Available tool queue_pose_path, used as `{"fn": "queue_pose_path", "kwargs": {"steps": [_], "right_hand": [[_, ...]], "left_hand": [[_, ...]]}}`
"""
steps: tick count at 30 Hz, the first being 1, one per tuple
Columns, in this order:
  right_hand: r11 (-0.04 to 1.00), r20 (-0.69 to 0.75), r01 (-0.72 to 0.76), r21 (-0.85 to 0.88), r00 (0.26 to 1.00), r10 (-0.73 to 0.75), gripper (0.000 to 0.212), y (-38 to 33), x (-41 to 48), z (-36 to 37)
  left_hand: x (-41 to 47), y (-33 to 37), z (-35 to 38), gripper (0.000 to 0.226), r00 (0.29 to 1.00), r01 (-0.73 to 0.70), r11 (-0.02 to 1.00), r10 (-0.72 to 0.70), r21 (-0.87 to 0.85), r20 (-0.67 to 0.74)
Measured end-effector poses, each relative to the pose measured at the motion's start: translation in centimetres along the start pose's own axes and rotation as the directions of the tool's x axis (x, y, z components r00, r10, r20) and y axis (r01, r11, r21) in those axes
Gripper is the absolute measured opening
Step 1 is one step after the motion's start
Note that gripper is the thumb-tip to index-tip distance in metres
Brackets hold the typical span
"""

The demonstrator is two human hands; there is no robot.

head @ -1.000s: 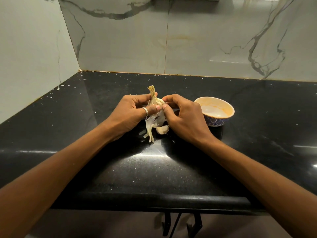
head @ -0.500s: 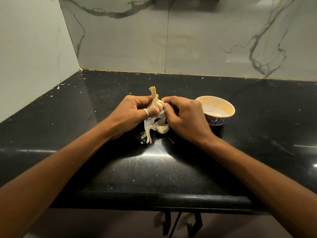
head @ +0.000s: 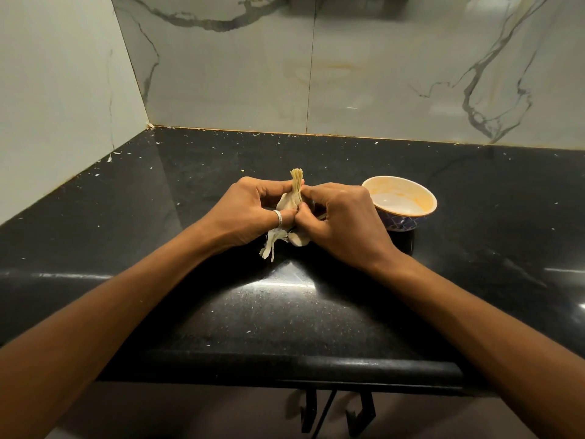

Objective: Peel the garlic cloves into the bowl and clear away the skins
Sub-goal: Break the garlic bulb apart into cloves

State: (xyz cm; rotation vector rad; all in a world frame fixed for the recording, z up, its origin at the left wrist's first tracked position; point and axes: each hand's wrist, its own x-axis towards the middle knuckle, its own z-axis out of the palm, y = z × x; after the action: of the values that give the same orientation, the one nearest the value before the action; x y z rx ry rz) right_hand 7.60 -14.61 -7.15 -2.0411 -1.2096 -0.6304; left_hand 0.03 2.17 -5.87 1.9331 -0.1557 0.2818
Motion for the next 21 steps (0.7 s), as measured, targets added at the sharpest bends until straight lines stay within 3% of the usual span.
{"fn": "queue_pose_path", "kwargs": {"steps": [13, 21], "right_hand": [[1.000, 0.003, -0.017, 0.019, 1.000, 0.017, 0.033, 0.10, 0.07, -0.03], [0.990, -0.024, -0.108, 0.094, 0.994, 0.111, 0.025, -0.11, -0.04, -0.16]], "left_hand": [[-0.13, 0.17, 0.09, 0.044, 1.000, 0.002, 1.000, -0.002, 0.004, 0.004], [-0.24, 0.52, 0.44, 0.043, 1.000, -0.006, 1.000, 0.006, -0.031, -0.005]]}}
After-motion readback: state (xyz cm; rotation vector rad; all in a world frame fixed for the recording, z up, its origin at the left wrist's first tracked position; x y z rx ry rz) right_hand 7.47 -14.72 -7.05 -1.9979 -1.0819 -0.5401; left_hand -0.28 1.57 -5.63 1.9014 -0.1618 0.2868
